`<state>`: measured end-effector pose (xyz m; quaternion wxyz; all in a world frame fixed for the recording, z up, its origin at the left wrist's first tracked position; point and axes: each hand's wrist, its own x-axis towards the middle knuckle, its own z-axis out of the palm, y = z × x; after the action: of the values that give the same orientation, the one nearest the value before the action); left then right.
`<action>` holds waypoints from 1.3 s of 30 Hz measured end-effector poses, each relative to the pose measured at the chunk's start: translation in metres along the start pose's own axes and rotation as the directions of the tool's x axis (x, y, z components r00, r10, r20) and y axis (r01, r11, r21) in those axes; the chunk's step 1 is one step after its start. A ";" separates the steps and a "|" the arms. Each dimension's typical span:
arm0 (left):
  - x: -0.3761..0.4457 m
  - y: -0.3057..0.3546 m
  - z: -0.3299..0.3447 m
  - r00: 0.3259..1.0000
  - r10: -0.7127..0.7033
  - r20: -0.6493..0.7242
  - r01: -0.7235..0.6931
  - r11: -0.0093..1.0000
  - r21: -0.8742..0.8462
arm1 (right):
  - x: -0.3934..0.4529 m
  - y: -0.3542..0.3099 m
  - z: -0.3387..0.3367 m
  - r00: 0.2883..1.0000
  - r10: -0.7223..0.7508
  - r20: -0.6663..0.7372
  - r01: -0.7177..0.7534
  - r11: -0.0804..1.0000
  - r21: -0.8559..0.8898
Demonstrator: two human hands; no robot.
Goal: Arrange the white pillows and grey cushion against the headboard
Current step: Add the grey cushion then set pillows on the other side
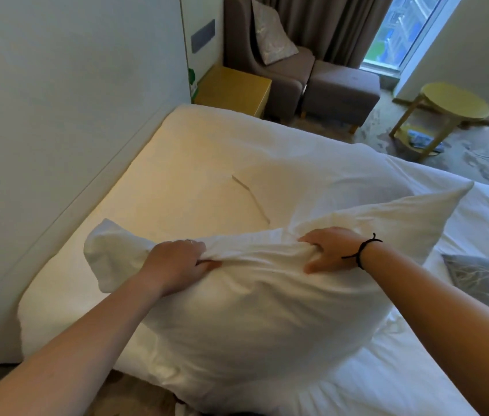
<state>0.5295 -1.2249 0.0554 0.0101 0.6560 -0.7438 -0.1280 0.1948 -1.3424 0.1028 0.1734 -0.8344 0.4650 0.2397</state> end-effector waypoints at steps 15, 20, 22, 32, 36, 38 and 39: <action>0.036 -0.026 -0.021 0.956 -0.284 0.068 0.290 0.950 -0.111 | 0.066 -0.003 -0.005 0.872 0.020 -0.489 0.028 0.995 0.092; 0.020 -0.047 -0.054 0.939 -0.339 -0.053 0.327 0.931 -0.162 | 0.074 -0.028 -0.044 0.797 -0.035 -0.603 0.156 0.976 0.149; 0.010 -0.058 -0.068 0.929 -0.354 -0.109 0.330 0.925 -0.190 | 0.081 -0.043 -0.061 0.764 -0.065 -0.643 0.202 0.969 0.143; -0.039 -0.146 -0.141 0.845 -0.414 -0.337 0.373 0.910 -0.184 | 0.141 -0.157 -0.179 0.619 -0.233 -0.750 0.352 0.936 0.000; -0.046 -0.197 -0.187 0.801 -0.408 -0.438 0.341 0.913 -0.226 | 0.170 -0.210 -0.241 0.563 -0.271 -0.781 0.397 0.917 -0.032; -0.043 -0.222 -0.209 0.781 -0.403 -0.477 0.331 0.915 -0.231 | 0.190 -0.236 -0.275 0.546 -0.289 -0.786 0.405 0.913 -0.055; -0.040 -0.236 -0.218 0.772 -0.399 -0.495 0.334 0.917 -0.217 | 0.201 -0.249 -0.292 0.535 -0.298 -0.791 0.407 0.911 -0.068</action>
<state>0.8043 -1.2491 0.2239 0.2276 0.7960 -0.5606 0.0150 0.5700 -1.5052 0.2474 0.0482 -0.9171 0.3289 -0.2202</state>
